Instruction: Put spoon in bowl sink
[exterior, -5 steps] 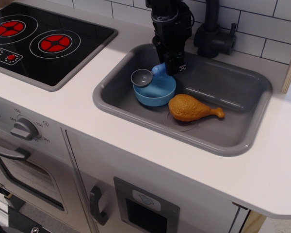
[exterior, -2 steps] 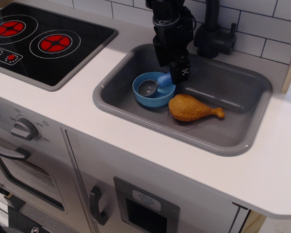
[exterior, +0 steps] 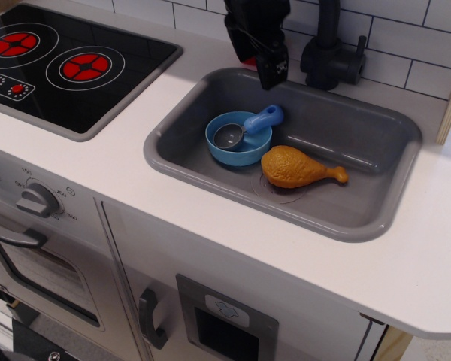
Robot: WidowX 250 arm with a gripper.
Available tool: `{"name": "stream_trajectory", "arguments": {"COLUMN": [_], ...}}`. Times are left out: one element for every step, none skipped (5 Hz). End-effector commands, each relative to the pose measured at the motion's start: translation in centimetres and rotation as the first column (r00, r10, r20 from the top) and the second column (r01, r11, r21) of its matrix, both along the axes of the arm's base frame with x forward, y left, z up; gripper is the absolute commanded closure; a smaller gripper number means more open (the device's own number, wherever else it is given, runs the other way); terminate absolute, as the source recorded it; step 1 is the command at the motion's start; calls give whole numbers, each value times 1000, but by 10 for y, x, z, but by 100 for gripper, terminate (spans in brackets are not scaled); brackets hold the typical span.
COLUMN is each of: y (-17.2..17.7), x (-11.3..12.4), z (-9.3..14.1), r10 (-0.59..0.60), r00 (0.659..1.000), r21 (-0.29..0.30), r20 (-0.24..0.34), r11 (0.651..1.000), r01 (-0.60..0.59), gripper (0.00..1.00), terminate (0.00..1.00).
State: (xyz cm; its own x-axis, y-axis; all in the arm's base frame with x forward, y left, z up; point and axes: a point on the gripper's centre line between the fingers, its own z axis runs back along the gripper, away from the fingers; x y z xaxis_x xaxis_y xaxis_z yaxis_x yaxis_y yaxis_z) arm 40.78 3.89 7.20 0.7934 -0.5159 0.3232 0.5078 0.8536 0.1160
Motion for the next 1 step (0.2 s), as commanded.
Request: {"name": "stream_trajectory", "arguments": {"y": [4], "x": [-14], "z": [24], "r10": [5], "r00": [998], "r21": [8], "r20": [68], "r11": [1000], "r01": [-5], "gripper": [0], "terminate": [100]}}
